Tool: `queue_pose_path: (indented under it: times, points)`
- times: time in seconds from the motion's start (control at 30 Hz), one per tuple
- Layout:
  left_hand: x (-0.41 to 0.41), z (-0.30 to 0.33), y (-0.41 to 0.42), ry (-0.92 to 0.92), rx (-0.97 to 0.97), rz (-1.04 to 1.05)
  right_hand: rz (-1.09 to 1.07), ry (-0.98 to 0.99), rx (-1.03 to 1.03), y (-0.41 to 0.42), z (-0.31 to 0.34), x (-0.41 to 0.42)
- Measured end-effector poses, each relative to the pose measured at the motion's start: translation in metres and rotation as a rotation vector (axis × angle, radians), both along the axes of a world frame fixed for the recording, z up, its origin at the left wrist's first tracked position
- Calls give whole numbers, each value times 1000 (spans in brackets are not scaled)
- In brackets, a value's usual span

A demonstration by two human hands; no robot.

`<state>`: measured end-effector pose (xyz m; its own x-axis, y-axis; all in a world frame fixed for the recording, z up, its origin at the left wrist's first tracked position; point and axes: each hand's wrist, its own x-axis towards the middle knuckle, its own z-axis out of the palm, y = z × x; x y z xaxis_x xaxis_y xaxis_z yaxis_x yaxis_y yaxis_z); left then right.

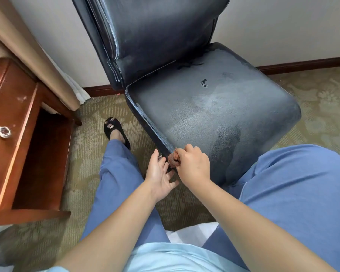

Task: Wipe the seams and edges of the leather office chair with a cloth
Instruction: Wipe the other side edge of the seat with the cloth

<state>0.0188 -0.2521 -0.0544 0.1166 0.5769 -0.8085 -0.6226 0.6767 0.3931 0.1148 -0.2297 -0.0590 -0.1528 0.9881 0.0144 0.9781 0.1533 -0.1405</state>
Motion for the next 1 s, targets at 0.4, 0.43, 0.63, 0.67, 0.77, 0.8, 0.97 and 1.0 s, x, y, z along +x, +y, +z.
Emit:
queue_pose_path:
  times: [0.4,0.43,0.63,0.67,0.77,0.8,0.97,1.0]
  points:
    - [6,-1,3,30,-13,23,-1,46,-114,-18,6,32]
    - [6,0,3,35,-9,36,2,33,-117,-16,6,32]
    - [2,-1,7,25,2,56,19,47,-109,12,10,9]
    - [2,-2,8,24,2,54,25,42,-104,16,9,4]
    - [1,-4,9,26,1,47,36,51,-76,18,9,0]
    - [1,-4,9,28,-3,47,35,66,-69,15,8,2]
    - [1,-9,12,42,-13,36,31,7,-78,-1,5,23]
    - [2,-11,13,46,-19,37,22,-4,-102,-4,5,27]
